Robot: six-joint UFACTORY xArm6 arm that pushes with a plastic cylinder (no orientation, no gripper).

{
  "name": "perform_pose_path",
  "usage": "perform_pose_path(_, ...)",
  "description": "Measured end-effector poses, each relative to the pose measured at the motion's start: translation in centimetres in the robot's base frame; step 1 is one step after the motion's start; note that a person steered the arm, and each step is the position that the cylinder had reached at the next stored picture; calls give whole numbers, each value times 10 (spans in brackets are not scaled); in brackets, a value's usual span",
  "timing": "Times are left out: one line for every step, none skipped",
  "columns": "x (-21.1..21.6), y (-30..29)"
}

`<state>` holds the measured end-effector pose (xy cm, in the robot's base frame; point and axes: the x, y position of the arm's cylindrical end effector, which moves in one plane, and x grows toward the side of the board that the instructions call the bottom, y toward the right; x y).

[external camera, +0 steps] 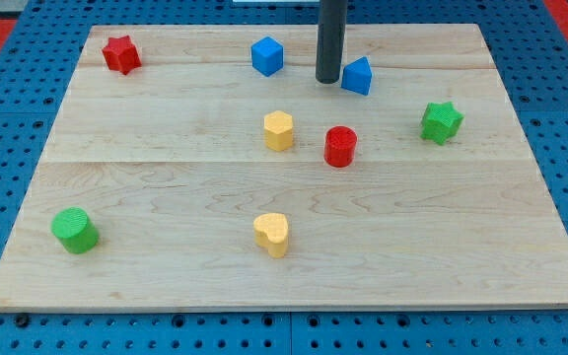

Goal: Place the blue triangle above the green star

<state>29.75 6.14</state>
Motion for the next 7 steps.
perform_pose_path(0,38)
perform_pose_path(18,28)
perform_pose_path(19,49)
perform_pose_path(4,75)
perform_pose_path(-20,99)
perform_pose_path(-20,106)
perform_pose_path(9,119)
